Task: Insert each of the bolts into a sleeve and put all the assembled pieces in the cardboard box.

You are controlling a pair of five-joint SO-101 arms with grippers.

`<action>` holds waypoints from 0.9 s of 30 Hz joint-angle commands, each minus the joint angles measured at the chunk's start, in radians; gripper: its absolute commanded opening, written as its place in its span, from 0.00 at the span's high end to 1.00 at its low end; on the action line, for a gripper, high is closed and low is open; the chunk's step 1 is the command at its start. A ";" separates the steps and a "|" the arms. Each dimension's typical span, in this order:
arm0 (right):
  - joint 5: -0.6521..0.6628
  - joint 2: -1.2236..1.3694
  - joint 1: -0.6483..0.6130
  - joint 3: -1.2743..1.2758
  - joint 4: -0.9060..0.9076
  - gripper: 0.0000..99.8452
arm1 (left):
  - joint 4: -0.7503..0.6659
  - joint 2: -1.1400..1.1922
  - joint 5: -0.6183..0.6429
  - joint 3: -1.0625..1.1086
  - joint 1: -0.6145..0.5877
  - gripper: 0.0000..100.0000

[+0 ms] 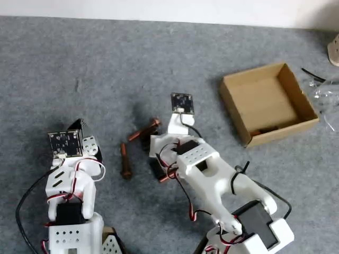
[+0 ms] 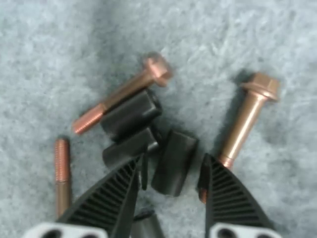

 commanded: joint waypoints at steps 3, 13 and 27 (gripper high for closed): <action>0.015 0.007 0.067 0.010 0.025 0.90 | -0.021 -0.005 0.000 0.004 0.013 0.99; 0.021 0.008 0.027 0.015 0.025 0.91 | -0.021 -0.005 0.000 0.001 0.015 0.99; 0.023 0.127 -0.022 -0.105 0.255 0.91 | -0.021 -0.005 0.002 0.001 0.015 0.99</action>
